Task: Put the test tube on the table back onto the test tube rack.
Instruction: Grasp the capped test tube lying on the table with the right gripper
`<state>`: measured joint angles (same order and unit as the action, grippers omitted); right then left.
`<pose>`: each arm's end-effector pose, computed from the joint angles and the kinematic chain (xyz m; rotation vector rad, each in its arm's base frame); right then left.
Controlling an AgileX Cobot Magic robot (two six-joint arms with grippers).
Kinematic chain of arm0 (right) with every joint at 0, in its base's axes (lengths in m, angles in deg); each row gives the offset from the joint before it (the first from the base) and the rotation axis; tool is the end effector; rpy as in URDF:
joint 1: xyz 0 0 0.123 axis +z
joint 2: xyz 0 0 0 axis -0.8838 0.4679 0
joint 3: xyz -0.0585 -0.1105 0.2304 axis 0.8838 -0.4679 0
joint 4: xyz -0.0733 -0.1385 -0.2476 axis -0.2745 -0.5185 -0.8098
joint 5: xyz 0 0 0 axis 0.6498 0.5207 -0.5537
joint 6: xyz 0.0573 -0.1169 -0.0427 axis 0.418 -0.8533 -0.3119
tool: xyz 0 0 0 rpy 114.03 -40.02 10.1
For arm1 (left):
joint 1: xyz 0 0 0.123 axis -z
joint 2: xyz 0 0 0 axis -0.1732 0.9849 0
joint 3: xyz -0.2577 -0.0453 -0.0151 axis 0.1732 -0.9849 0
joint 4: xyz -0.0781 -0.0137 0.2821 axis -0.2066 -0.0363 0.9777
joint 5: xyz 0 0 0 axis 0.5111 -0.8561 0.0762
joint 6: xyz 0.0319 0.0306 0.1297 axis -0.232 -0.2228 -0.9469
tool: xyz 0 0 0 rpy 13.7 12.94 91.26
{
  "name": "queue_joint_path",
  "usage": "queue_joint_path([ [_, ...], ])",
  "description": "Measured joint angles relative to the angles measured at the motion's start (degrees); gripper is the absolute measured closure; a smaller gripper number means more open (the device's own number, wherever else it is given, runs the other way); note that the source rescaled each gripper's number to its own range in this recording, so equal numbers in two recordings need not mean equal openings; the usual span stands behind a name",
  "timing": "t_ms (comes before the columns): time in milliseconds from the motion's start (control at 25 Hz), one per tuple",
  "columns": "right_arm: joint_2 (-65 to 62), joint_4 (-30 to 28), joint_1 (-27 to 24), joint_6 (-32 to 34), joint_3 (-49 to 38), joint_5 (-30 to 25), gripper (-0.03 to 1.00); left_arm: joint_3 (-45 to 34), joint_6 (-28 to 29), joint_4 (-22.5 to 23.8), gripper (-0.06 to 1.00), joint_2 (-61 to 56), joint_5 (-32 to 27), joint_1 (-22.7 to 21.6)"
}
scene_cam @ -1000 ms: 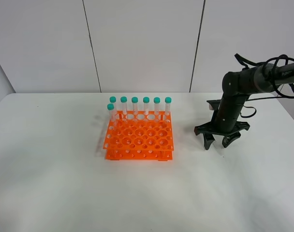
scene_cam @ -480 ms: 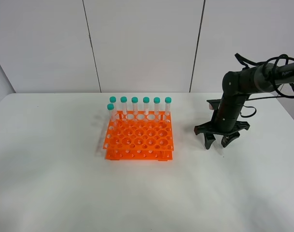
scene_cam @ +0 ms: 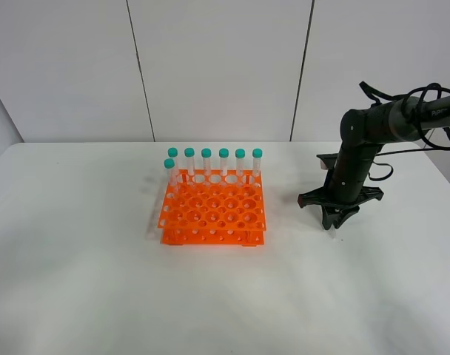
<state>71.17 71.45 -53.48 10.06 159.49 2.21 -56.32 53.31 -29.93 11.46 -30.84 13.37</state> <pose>0.4158 0.0645 0.0148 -0.2699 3.1293 0.0166 0.0928 -0.0234 0.2810 0.1773 2.0122 -0.1481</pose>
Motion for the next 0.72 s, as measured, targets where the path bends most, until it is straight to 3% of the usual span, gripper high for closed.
queue_joint_path([
  [480,-0.79,0.00,0.00,-0.25,0.00,0.00,0.97,0.00,0.00,0.00,-0.05,0.00,0.00,0.00],
  [720,-7.59,-0.38,0.00,-0.91,0.00,-0.06,0.97,0.00,0.00,0.05,-0.05,0.00,0.00,0.00],
])
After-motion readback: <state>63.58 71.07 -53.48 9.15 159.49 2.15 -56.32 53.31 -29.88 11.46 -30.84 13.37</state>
